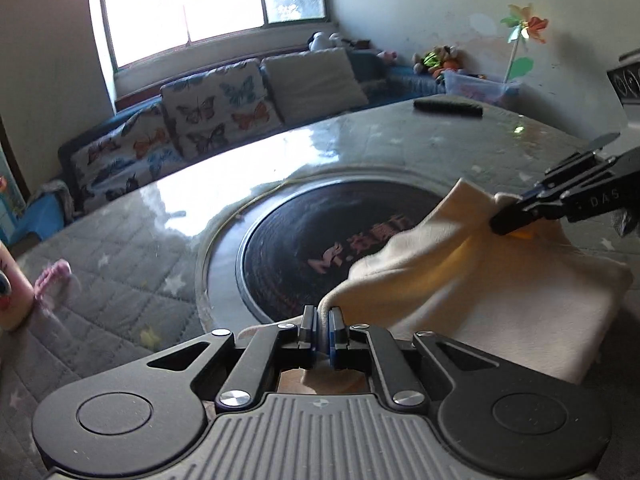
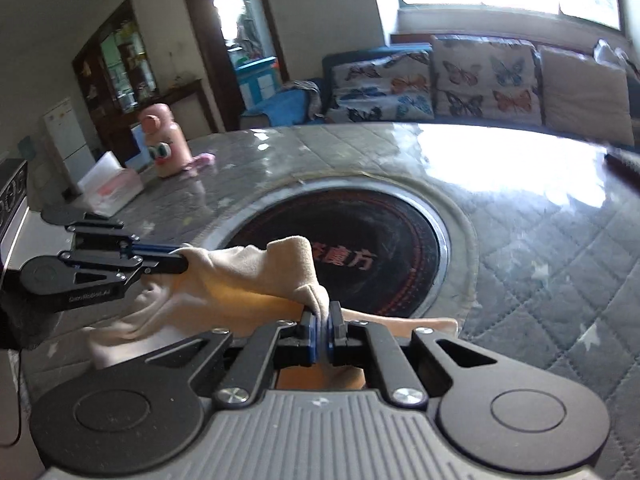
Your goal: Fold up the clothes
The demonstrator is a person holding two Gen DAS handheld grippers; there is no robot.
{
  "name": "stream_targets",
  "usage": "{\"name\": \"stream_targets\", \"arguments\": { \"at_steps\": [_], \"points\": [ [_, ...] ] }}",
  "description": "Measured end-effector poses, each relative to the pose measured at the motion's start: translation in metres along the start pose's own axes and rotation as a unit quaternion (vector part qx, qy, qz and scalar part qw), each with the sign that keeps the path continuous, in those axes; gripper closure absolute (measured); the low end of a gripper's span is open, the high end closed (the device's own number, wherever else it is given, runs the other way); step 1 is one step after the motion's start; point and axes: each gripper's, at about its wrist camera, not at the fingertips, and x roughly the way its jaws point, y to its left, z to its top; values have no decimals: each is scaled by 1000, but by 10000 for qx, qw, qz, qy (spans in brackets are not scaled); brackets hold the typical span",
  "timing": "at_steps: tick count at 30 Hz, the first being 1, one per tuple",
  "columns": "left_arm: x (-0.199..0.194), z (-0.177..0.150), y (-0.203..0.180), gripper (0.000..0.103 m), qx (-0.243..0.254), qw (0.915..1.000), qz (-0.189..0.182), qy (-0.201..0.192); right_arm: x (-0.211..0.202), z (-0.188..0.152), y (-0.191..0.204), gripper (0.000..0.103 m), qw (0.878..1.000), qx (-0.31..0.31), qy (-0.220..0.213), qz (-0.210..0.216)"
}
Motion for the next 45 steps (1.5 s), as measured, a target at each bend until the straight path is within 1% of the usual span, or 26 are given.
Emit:
{"name": "stream_targets", "arguments": {
  "at_steps": [4, 5, 8, 10, 12, 15, 19, 21, 22, 25, 27, 30, 35, 40, 42, 45],
  "points": [
    [5, -1, 5, 92, -47, 9999, 122, 63, 16, -3, -8, 89, 9996, 186, 138, -189],
    [4, 0, 8, 90, -78, 9997, 208, 60, 17, -4, -9, 83, 9994, 208, 154, -235],
    [3, 4, 17, 90, -189, 9988, 452, 48, 14, -3, -13, 82, 9990, 265, 53, -367],
    [-2, 8, 27, 90, -427, 9978, 511, -11, 9, 0, -14, 82, 9986, 303, -47, -425],
    [-14, 13, 29, 90, -553, 9973, 461, -163, 3, 2, -11, 81, 9985, 304, -157, -416],
    [-32, 18, 20, 90, -559, 9978, 109, -353, 1, 4, -2, 81, 9993, 228, -156, -238],
    [-31, 22, -4, 90, -467, 9979, -347, -276, 11, 9, 16, 81, 10000, 22, -3, 8],
    [-29, 23, -15, 90, -425, 9973, -558, -227, 20, 11, 23, 81, 10000, -42, 81, 15],
    [-23, 24, -19, 90, -425, 9972, -590, -156, 25, 12, 26, 81, 9999, -59, 124, 0],
    [-3, 25, -23, 90, -488, 9967, -644, 86, 37, 13, 29, 81, 9996, -65, 242, -118],
    [10, 26, -23, 90, -518, 9967, -599, 201, 46, 12, 31, 81, 9990, -121, 323, -270],
    [25, 24, -17, 91, -581, 9961, -552, 381, 54, 9, 32, 82, 9984, -223, 326, -395],
    [27, 22, -13, 90, -645, 9959, -547, 336, 58, 9, 34, 82, 9972, -446, 276, -540],
    [27, 22, -11, 90, -667, 9957, -568, 315, 49, 14, 36, 82, 9980, -454, 154, -408],
    [28, 22, -11, 90, -661, 9957, -571, 307, 49, 14, 41, 82, 9978, -540, 178, -354],
    [28, 22, -9, 90, -653, 9957, -582, 302, 58, 13, 47, 82, 9967, -654, 334, -346]
  ]
}}
